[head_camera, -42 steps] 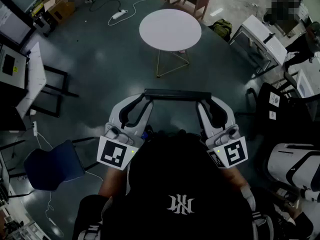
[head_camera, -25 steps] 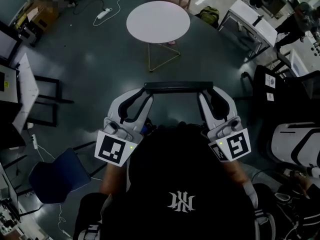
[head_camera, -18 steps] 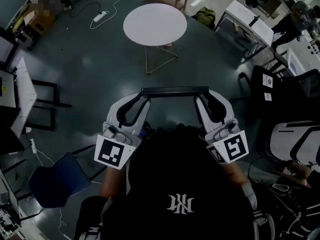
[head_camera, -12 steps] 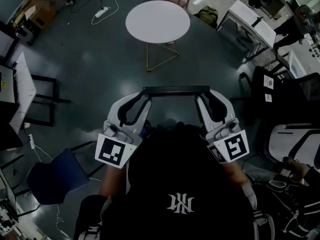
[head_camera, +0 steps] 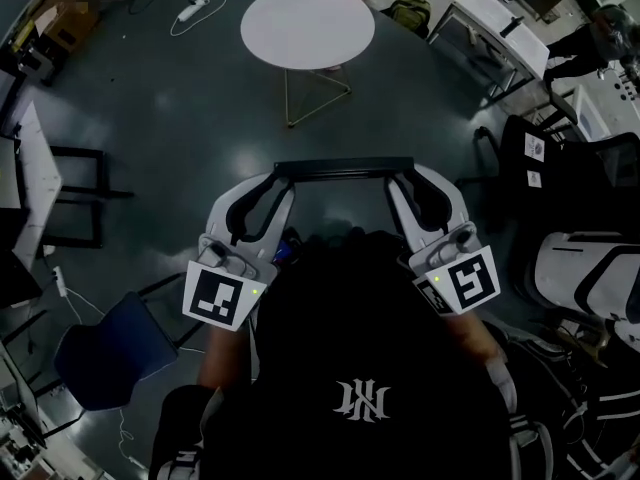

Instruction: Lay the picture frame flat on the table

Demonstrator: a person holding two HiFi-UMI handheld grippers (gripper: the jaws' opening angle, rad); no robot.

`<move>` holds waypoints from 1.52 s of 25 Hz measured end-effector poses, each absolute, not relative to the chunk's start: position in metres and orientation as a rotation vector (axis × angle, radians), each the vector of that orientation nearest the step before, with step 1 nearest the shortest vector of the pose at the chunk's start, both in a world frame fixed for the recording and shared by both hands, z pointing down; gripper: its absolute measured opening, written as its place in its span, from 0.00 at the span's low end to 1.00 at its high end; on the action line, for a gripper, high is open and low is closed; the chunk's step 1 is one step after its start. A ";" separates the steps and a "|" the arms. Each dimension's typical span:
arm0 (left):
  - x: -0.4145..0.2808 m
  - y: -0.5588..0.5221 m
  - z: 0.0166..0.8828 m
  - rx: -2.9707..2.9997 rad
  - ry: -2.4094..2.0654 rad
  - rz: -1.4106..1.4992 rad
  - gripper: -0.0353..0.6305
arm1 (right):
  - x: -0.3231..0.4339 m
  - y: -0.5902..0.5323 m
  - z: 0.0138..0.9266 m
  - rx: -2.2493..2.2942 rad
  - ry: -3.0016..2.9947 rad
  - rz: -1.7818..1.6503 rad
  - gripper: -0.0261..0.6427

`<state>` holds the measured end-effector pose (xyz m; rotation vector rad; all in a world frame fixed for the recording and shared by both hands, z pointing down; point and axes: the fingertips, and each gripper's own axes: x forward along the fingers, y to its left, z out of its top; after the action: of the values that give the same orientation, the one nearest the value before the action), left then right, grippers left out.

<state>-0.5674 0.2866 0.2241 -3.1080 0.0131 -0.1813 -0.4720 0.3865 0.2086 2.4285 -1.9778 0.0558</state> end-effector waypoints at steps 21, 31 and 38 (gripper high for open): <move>-0.422 0.278 0.271 -3.132 0.027 -0.351 0.16 | -0.323 0.372 0.249 2.410 -2.031 0.191 0.14; -0.306 0.263 0.239 -3.014 0.206 -0.423 0.16 | -0.206 0.358 0.249 2.320 -2.247 0.242 0.14; -0.264 0.267 0.221 -3.016 0.322 -0.435 0.16 | -0.154 0.350 0.233 2.258 -2.334 0.217 0.14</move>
<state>-0.2638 0.2665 0.2212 -3.0163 0.3217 -0.4353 -0.1544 0.3498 0.2334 2.2582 -2.3341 0.2166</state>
